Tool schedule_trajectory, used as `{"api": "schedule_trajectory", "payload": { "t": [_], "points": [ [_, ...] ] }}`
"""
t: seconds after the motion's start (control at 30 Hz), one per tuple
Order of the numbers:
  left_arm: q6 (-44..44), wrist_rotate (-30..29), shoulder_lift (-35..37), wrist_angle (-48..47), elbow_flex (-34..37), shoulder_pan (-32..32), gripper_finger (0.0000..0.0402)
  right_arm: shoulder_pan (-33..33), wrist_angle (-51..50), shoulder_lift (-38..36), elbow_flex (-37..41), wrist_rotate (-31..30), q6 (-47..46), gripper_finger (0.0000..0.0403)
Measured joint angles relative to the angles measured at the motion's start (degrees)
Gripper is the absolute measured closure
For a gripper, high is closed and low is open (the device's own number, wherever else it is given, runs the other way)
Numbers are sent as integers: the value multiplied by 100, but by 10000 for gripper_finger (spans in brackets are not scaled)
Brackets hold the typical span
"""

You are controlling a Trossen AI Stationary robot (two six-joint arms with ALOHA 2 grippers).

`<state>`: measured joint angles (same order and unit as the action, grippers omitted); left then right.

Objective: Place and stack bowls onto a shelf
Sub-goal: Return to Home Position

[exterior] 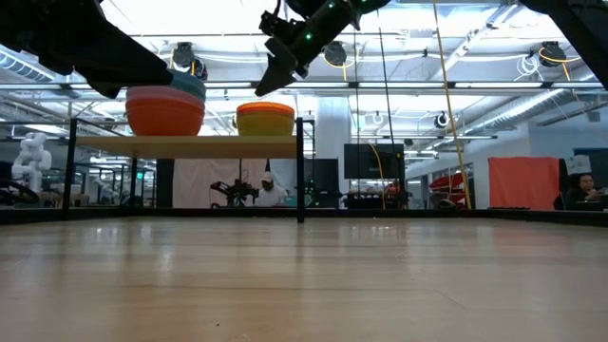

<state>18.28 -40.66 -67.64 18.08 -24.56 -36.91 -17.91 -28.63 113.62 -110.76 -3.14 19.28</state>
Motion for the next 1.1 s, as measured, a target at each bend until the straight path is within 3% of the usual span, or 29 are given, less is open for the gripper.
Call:
{"api": "schedule_trajectory", "payload": {
  "t": [0.3, 0.43, 0.67, 0.9, 1.03, 1.1],
  "points": [
    [-9, 2, 1, -2, 0, 0, 286, 258, 233, -385, 0, 89, -431, 320],
    [57, 2, 2, 10, 0, 25, 286, 558, 325, -605, 2, 497, -856, 321],
    [-400, 0, 4, 182, 0, 135, 286, 1264, 328, -916, 214, 555, -944, 340],
    [-1463, -2, 4, 304, 0, 296, 286, 1935, 1859, -1624, 1886, 39, -397, 370],
    [-1235, -175, 4, 348, 0, 468, 287, 2134, 2935, -2217, 3172, 22, -298, 387],
    [-1202, 175, 40, 456, 0, 573, 296, 2219, 3459, -2541, 3793, 20, -420, 395]
  ]
}}
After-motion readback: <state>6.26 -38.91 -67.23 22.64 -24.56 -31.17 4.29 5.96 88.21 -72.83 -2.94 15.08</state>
